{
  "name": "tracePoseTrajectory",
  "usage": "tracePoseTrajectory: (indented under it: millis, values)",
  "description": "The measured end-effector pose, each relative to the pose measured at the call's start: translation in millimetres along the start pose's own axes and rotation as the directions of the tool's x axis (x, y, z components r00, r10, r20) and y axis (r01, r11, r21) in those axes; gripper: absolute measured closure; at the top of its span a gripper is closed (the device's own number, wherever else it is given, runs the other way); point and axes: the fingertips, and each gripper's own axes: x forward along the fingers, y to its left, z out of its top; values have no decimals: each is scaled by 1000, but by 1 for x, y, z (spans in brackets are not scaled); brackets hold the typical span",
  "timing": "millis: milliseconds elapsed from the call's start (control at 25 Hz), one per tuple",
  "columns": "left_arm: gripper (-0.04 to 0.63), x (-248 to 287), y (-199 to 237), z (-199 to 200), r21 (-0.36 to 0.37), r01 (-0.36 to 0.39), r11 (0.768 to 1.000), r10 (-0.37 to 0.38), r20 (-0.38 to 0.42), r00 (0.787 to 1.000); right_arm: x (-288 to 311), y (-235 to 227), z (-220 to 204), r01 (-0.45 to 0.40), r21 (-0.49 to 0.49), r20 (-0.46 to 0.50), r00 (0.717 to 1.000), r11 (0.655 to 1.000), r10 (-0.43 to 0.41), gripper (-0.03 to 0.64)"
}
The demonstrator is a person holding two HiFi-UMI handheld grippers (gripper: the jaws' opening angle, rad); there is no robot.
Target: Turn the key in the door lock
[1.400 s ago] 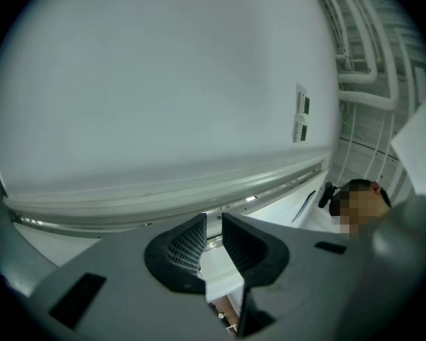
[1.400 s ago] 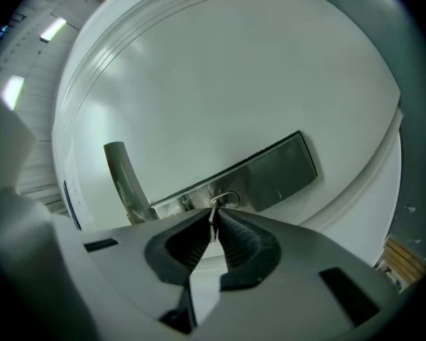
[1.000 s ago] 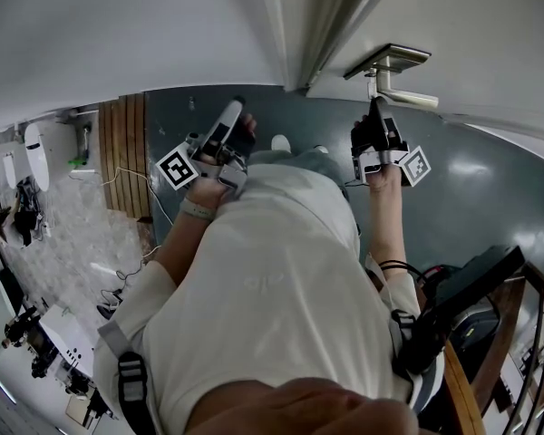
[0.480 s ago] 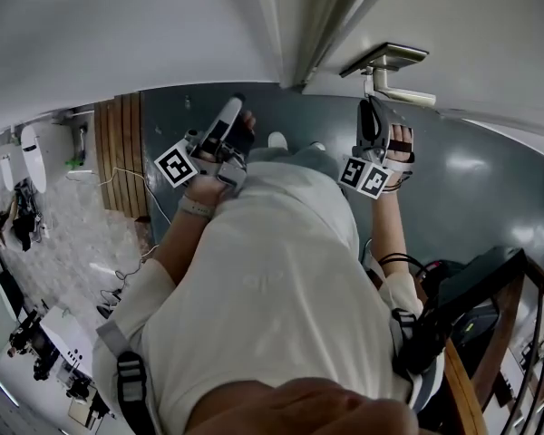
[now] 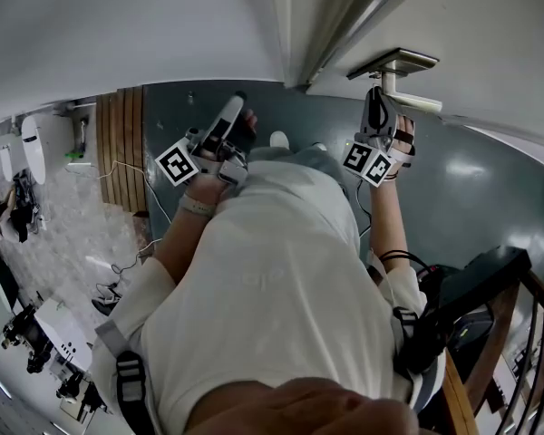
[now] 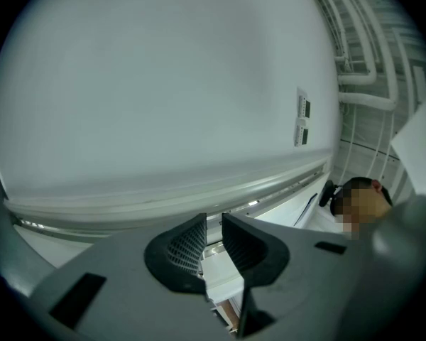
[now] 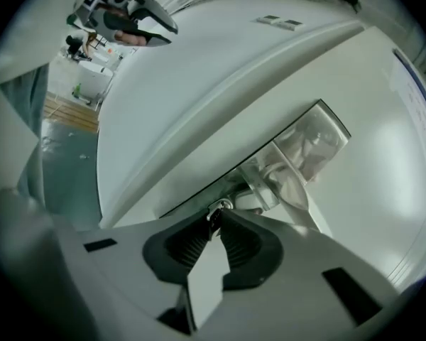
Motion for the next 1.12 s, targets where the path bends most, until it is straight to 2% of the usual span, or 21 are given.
tracePoseTrajectory:
  millis: [120,200,240,280,320,400,440,560,600,640,680,760,880,920,1000,1040,1120]
  values:
    - [540,-1,0,0,-3,0,1000,0,1,1000,0,-3,-1,-13,188,30,1000,982,7,555]
    - [540,0,0,0,-3,-1,1000,1,0,1000,0,-6,-2,-49,375,59,998,926,29,557]
    - [540,0,0,0,-3,-1,1000,1,-1,1000,0,-7,-2,-75,474,81,996,877,41,558]
    - [540,0,0,0,-3,-2,1000,2,-1,1000,0,-7,-4,-105,580,108,993,807,52,560]
    - [540,0,0,0,-3,-4,1000,4,-1,1000,0,-7,-6,-140,688,138,989,712,61,561]
    - [540,-1,0,0,-5,-6,1000,6,-1,1000,0,-9,-9,-209,857,205,977,471,61,565]
    - [540,-1,0,1,-6,-7,1000,7,0,1000,0,-10,-10,-239,905,235,971,353,54,565]
    - [540,-2,0,2,-7,-7,1000,7,-2,1000,-2,-13,-9,-308,951,308,951,31,19,565]
    - [540,-2,-1,2,-7,-7,1000,7,-3,1000,-2,-14,-9,-326,943,327,945,-71,5,565]
    - [540,-2,-1,2,-8,-8,1000,8,-4,1000,-2,-15,-9,-340,927,343,939,-158,-9,565]
    - [540,-1,-1,3,-9,-9,1000,8,-4,1000,-2,-17,-9,-347,910,352,936,-226,-19,563]
    - [540,1,-1,3,-11,-10,1000,10,-4,1000,-2,-18,-15,-338,879,348,937,-338,-32,563]
    - [540,1,-1,7,-13,-11,1000,11,-2,1000,0,-12,-18,-325,775,346,936,-542,-66,563]
    - [540,1,-1,8,-14,-11,1000,11,-1,1000,1,-11,-17,-333,735,357,931,-591,-81,561]
    - [540,0,1,8,-17,-13,1000,13,-1,1000,2,-10,-17,-344,667,374,922,-661,-103,557]
    - [540,0,1,7,-18,-13,1000,13,-2,1000,2,-10,-17,-346,645,379,919,-681,-108,554]
    - [540,0,1,5,-19,-12,1000,12,-3,1000,1,-10,-18,-347,630,383,917,-695,-111,551]
